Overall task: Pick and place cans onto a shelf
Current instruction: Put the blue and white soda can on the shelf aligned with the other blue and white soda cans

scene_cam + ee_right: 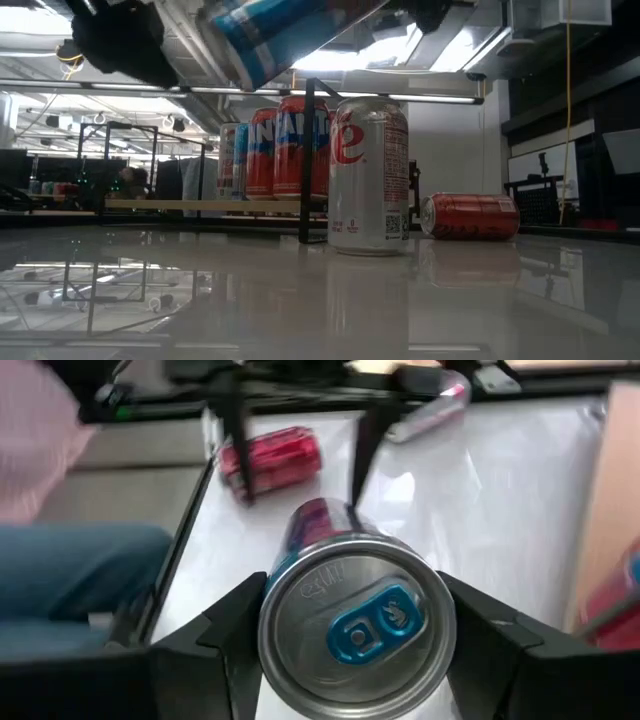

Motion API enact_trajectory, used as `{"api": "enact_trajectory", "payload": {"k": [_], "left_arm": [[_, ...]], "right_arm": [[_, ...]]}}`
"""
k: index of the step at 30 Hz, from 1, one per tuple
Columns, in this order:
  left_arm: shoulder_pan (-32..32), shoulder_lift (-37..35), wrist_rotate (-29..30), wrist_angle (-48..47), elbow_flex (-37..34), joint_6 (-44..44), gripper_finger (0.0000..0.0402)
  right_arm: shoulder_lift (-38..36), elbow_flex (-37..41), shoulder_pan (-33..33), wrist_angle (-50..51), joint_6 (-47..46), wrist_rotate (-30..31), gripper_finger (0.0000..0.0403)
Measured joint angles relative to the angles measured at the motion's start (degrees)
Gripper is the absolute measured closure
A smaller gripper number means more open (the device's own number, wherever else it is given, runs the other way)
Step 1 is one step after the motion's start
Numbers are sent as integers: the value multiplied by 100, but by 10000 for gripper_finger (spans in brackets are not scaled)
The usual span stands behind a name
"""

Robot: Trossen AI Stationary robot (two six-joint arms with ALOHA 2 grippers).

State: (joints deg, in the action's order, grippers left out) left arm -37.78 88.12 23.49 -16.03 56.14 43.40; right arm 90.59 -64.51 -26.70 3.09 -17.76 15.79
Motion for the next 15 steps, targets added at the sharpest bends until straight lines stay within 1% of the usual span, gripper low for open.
{"api": "enact_trajectory", "payload": {"k": [5, 11, 15], "left_arm": [[-29, 0, -18, 335, 0, 0, 50], [-79, -7, -376, 530, 0, 25, 50], [-180, -7, -516, 535, 0, 400, 50]], "right_arm": [[0, 0, 207, 0, -633, -34, 180], [0, 0, 364, 0, -1346, -39, 180], [0, 0, 440, 0, -1802, -41, 180]]}}
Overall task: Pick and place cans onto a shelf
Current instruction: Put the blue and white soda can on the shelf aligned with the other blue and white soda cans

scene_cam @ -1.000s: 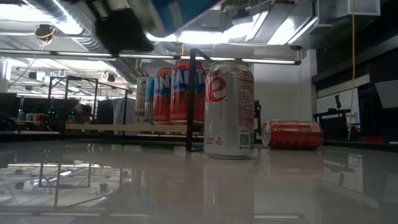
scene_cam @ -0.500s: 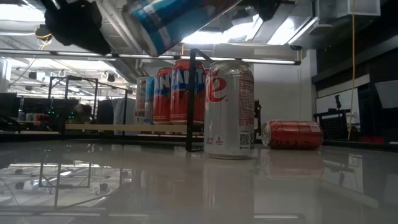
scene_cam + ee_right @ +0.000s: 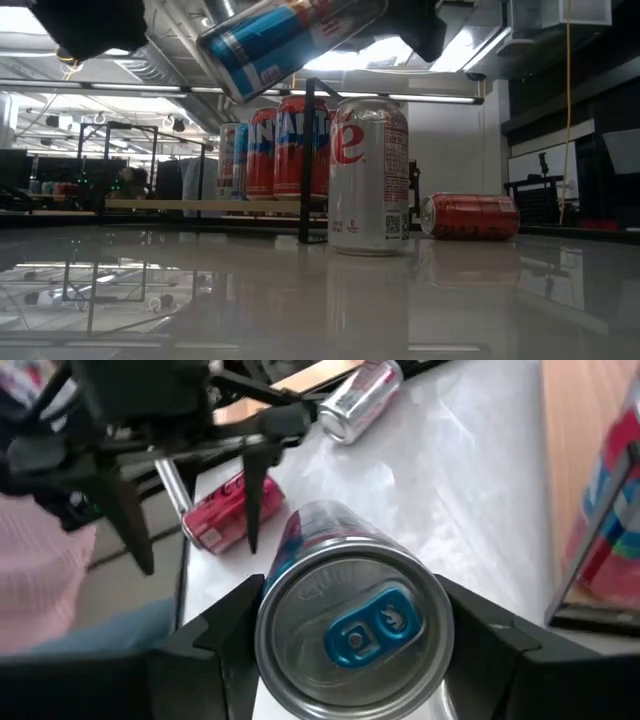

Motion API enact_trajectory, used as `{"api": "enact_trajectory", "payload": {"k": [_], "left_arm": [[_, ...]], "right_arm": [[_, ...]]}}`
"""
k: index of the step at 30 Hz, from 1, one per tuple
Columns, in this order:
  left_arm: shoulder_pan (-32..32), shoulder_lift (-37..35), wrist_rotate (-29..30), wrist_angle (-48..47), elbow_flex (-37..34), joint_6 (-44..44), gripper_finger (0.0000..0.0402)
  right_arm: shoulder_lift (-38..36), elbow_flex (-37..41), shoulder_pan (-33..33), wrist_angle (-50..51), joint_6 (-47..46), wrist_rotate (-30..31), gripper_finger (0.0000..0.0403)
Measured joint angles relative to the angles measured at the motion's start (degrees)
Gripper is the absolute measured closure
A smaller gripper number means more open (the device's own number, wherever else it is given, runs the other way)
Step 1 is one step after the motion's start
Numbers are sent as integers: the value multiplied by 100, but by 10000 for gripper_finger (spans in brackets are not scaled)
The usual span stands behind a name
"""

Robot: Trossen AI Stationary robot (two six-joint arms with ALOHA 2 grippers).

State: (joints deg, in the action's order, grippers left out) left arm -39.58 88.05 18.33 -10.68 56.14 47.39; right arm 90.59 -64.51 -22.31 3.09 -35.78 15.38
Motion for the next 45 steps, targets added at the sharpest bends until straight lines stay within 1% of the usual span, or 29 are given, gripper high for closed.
{"api": "enact_trajectory", "payload": {"k": [3, 6, 12, 16, 18, 22, 25, 27, 29, 35, 39, 45], "left_arm": [[-93, 0, 24, 172, 0, 56, 50], [-175, 0, 210, 404, 0, -12, 50], [-264, -2, 1251, 946, 0, -770, 50], [-261, -2, 1730, 1362, 0, -1478, 50], [-264, -2, 2169, 1511, 0, -1862, 50], [-259, -4, 3453, 1686, 0, -2438, 50], [-208, -4, 3971, 1688, 0, -2825, 50], [-145, -4, 4059, 1685, 0, -2993, 50], [-57, -4, 4025, 1686, 0, -3067, 50], [289, -3, 3539, 1682, 0, -3147, 50], [572, 127, 3173, 1681, 0, -3147, 50], [801, 199, 3112, 1636, -2, -3149, 50]], "right_arm": [[-2, 0, 68, 0, -417, -1, 180], [-3, 0, 113, 0, -870, 4, 180], [-9, -2, 177, 0, -2089, -13, 180], [-9, -2, 186, 1, -2884, -3, 180], [-9, -2, 186, 5, -3251, -7, 180], [-9, -2, 214, 11, -4042, -61, 180], [-9, -2, 254, 20, -4488, -165, 180], [-9, -4, 259, 46, -4766, -174, 180], [-9, -4, 305, 59, -4922, -195, 180], [-9, -7, 407, 56, -4996, -253, 180], [-9, -7, 436, 48, -4996, -207, 180], [-9, -7, 437, 48, -4994, -247, 180]]}}
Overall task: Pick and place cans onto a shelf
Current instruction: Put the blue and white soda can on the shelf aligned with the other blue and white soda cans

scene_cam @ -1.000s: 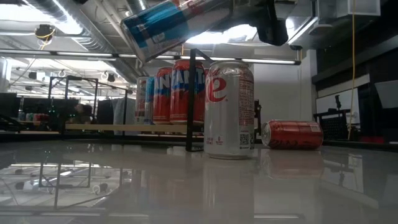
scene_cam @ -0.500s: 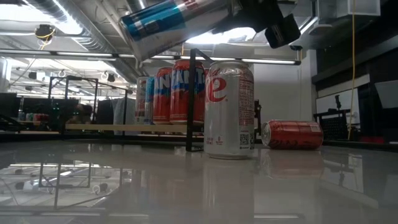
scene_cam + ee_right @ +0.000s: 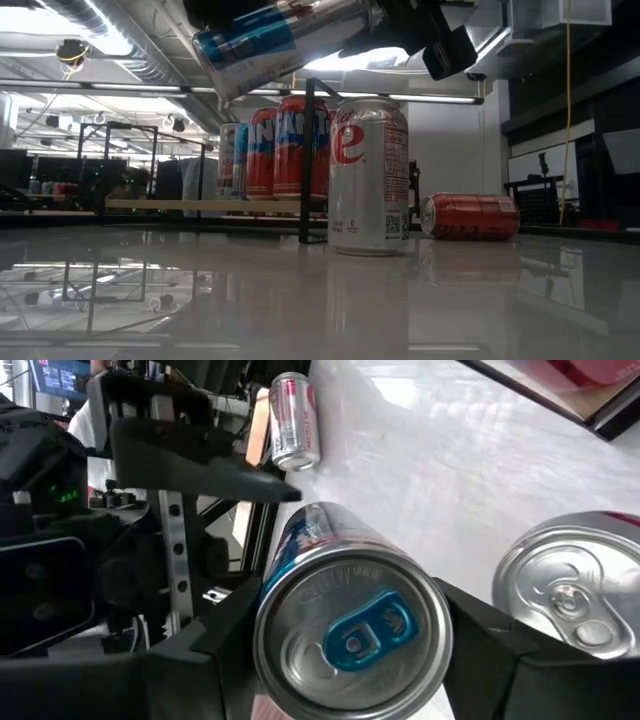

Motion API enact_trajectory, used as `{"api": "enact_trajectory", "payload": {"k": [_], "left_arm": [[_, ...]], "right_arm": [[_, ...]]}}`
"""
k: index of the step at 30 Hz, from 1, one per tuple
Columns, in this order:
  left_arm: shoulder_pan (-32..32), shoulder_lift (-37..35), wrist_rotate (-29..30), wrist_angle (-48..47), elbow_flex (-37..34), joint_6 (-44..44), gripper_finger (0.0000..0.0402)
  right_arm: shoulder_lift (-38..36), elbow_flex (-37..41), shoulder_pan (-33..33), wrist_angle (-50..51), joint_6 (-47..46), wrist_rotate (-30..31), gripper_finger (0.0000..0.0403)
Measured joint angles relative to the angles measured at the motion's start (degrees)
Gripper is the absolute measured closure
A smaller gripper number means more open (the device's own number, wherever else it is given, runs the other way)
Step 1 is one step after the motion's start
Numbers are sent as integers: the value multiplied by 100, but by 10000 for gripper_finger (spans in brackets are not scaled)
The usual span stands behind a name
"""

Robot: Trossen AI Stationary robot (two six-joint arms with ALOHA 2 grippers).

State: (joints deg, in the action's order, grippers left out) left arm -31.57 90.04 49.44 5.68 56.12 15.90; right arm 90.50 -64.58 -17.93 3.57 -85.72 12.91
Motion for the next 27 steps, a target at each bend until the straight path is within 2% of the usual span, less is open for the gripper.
{"api": "enact_trajectory", "payload": {"k": [12, 20, 27], "left_arm": [[148, 0, -351, -339, -2, 48, 50], [146, 0, -433, -375, -2, 79, 50], [183, 0, -744, -699, -2, 803, 50]], "right_arm": [[0, 0, -2, 46, -286, 2, 180], [1, -1, -2, 870, -562, 2, 180], [0, -2, -2, 929, -561, 4, 180]]}}
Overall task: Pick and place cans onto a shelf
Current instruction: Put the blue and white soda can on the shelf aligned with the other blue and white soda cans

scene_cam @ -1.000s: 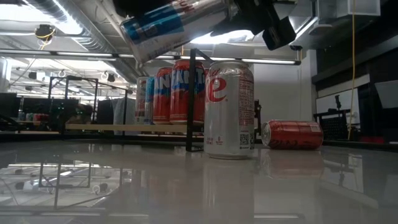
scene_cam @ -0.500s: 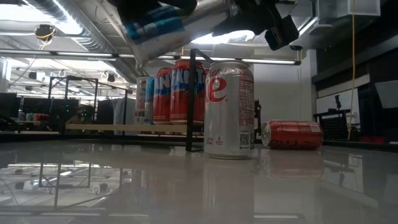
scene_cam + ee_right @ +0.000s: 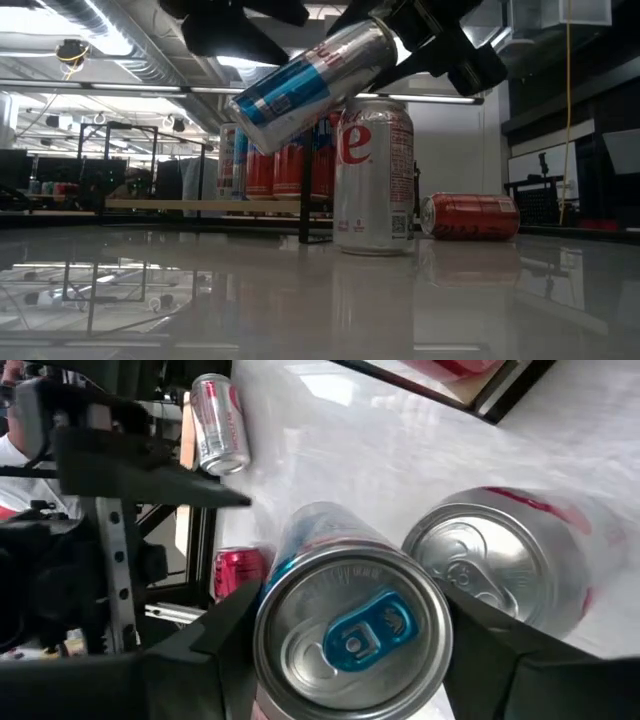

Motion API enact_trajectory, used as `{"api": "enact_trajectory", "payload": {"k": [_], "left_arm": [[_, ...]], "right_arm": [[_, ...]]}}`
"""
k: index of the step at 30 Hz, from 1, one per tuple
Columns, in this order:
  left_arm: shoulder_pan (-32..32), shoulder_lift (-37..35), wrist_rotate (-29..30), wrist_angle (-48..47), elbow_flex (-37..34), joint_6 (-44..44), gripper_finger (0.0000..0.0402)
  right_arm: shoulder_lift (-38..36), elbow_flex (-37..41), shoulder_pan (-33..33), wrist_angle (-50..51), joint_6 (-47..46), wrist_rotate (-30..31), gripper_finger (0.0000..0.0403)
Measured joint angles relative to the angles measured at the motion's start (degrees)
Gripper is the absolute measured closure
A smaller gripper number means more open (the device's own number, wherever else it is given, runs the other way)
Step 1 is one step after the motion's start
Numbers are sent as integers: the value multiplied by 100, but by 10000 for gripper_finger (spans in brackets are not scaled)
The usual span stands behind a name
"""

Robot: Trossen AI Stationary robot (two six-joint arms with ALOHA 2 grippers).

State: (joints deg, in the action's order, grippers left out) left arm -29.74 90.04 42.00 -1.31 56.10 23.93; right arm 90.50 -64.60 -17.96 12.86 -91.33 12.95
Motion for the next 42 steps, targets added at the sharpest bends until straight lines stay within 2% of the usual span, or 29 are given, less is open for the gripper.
{"api": "enact_trajectory", "payload": {"k": [10, 24, 42], "left_arm": [[158, 12, -81, -66, 1, 296, 50], [321, 637, -233, -17, 2, 447, 50], [543, 643, -199, 191, 2, 445, 56]], "right_arm": [[4, 0, 0, 22, 2, 161, 180], [91, 2, -2, 48, -40, 161, 180], [90, 2, -2, 66, -498, 297, 180]]}}
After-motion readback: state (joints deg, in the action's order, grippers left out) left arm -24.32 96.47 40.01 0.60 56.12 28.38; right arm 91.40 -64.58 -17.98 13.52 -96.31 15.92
